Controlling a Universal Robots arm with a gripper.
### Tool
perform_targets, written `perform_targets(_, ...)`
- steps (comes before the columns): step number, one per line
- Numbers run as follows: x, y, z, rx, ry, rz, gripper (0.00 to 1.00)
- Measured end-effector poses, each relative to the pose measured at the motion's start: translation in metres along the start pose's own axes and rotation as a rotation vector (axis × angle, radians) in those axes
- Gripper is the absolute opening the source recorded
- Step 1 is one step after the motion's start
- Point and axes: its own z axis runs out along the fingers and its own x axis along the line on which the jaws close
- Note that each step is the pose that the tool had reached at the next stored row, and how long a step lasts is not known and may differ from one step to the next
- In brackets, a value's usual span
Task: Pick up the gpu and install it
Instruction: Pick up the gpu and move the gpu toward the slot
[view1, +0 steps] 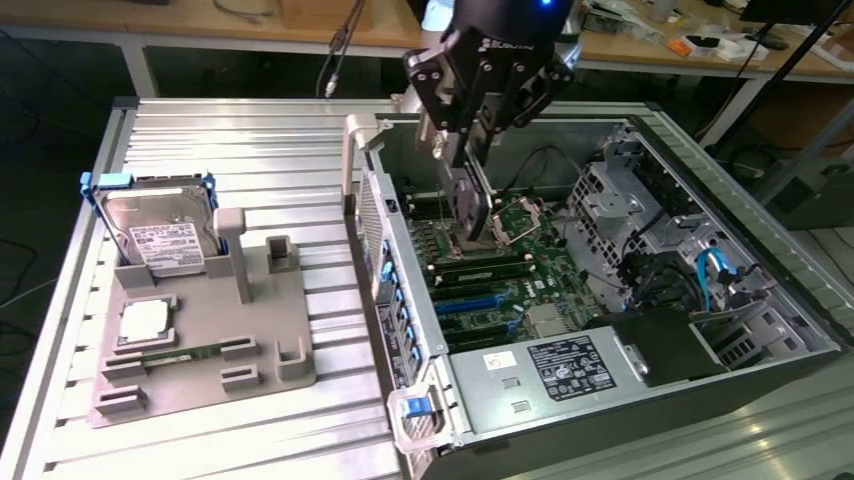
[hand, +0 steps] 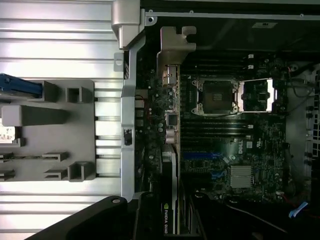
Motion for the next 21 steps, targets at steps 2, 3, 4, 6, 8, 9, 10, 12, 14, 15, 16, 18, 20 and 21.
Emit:
perform_targets(2,-0.009,-0.0001,0.0004,0.0000,0.0000,0.000,0.27)
perform_targets(3,-0.014,-0.0002,0.0006,0.0000,0.0000,0.000,0.27)
perform_targets(4,-0.019,-0.0003,0.0008,0.0000,0.0000,0.000,0.27)
perform_targets(6,-0.027,-0.0003,0.0013,0.0000,0.0000,0.000,0.27)
perform_targets(8,-0.037,-0.0005,0.0019,0.0000,-0.0001,0.000,0.27)
perform_targets(9,-0.042,-0.0005,0.0023,-0.0001,-0.0001,0.000,0.27)
perform_targets(10,-0.046,-0.0006,0.0026,-0.0001,-0.0001,0.000,0.27)
perform_targets(12,-0.055,-0.0007,0.0031,0.0000,0.0000,0.000,0.27)
perform_targets(14,-0.064,-0.0008,0.0037,0.0000,0.0000,0.000,0.27)
perform_targets(15,-0.069,-0.0009,0.0040,0.0001,0.0000,0.000,0.27)
perform_targets(16,-0.073,-0.0010,0.0044,0.0000,-0.0001,0.000,0.27)
perform_targets(18,-0.082,-0.0011,0.0051,0.0000,0.0000,0.000,0.27)
perform_targets(20,-0.091,-0.0012,0.0057,0.0000,0.0000,0.000,0.27)
perform_targets(21,-0.096,-0.0013,0.0061,0.0001,0.0000,0.000,0.27)
